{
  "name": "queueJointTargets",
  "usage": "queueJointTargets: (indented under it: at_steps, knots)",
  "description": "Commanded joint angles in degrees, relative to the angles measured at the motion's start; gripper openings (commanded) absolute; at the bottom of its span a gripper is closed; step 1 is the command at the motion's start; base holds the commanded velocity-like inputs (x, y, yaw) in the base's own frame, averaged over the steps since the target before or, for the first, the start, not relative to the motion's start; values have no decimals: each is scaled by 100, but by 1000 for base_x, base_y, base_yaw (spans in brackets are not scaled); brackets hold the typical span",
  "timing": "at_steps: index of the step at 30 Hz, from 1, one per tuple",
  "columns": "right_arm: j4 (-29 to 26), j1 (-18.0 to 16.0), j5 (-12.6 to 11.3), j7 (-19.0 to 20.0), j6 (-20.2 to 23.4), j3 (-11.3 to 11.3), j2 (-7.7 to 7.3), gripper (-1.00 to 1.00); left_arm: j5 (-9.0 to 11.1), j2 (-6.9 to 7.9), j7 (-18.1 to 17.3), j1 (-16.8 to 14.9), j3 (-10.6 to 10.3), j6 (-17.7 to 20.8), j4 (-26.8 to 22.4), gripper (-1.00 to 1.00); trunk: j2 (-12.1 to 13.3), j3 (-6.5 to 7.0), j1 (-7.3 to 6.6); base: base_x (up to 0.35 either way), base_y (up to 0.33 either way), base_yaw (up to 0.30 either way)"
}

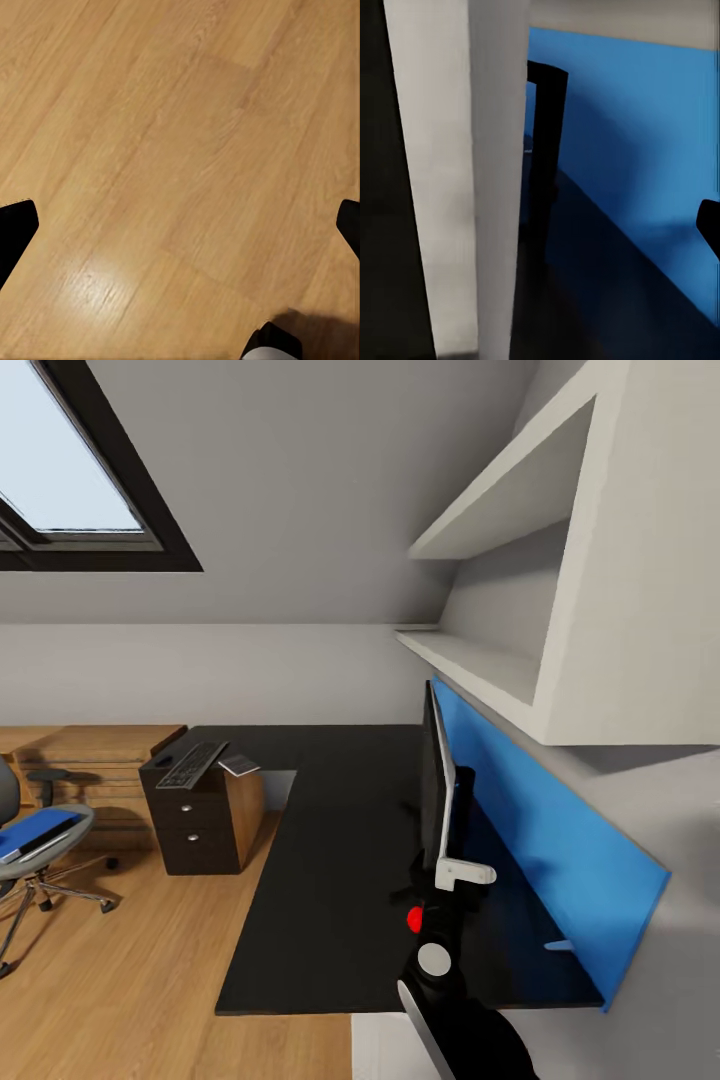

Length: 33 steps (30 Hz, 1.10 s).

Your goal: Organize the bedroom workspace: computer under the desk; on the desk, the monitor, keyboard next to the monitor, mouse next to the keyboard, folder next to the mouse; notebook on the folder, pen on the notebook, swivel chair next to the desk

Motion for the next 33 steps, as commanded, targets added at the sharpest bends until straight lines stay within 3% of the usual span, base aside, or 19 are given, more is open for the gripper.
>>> queueJointTargets:
  at_steps: [1,13,33]
  knots:
    - [-5,-6,-9,-35,42,10,-3,100,-27,-1,3,-4,42,-17,3,100,-5,-7,0,-70,-229,0]
    - [11,-6,-14,-35,42,10,-3,100,-28,-1,3,-3,46,-16,3,100,-5,-7,0,-49,-137,0]
    - [19,-6,-44,0,-264,37,-27,100,-27,8,3,-3,49,-33,3,100,-5,-7,0,-2,-5,0]
